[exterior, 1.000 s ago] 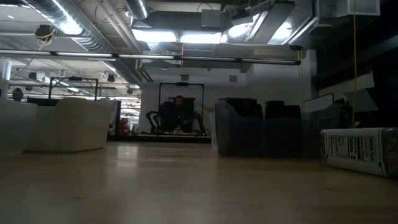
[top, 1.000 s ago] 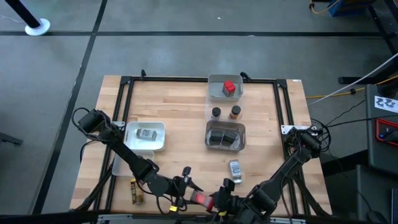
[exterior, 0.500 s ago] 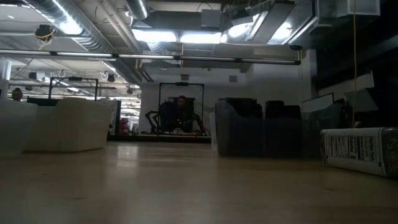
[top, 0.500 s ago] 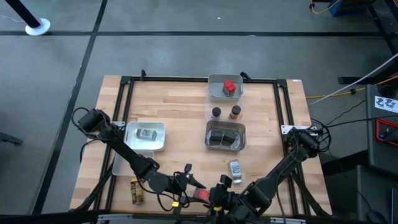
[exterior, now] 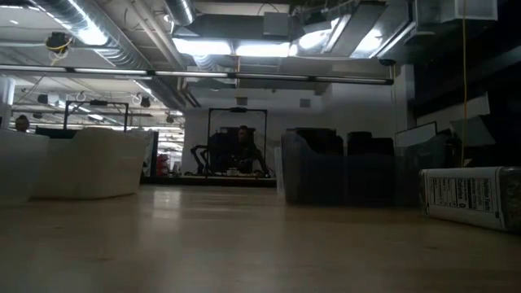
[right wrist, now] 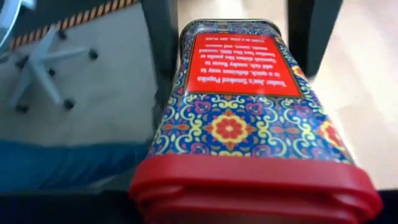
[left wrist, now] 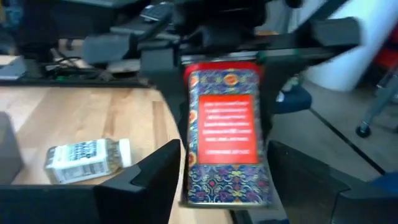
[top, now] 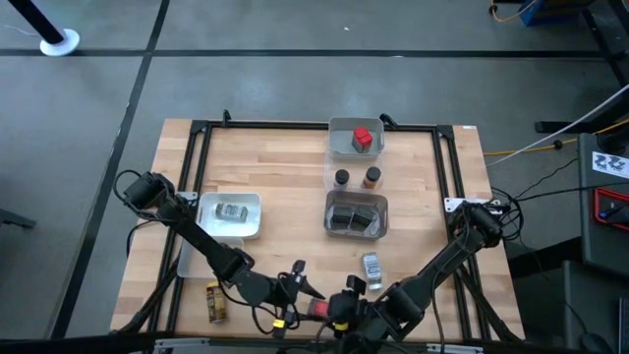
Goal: Sort spices by type
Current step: Put the red seasoning can into the gray bin, then put the white seasoning bottle into the white bin
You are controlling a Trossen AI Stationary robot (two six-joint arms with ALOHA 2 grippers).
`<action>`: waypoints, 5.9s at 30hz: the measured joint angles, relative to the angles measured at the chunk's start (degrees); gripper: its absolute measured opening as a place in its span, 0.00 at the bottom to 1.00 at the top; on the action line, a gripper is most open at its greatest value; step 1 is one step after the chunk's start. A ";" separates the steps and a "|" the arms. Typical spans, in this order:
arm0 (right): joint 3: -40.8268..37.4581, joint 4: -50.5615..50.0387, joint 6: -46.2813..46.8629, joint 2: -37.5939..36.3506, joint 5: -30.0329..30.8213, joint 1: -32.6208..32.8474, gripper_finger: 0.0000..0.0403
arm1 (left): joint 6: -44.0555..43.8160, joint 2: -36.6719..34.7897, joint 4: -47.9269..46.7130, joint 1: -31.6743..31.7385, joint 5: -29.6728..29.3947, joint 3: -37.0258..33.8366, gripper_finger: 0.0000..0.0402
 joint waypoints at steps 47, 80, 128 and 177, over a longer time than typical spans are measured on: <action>9.24 -44.07 -49.27 -0.42 -1.88 -46.69 0.50 | 13.46 -25.74 -52.33 14.16 -4.39 -0.07 0.62; -6.73 -13.87 -62.91 0.56 -15.98 -74.17 0.51 | 17.30 -26.16 -25.60 35.92 2.32 -18.07 0.62; -8.88 -11.34 -57.54 0.37 -14.89 -74.13 0.63 | 15.75 -26.14 -23.21 35.93 4.84 -20.46 0.62; 13.66 -45.61 -21.68 -6.73 0.33 -31.85 0.63 | 3.02 -55.57 -30.09 27.37 4.12 -36.23 0.62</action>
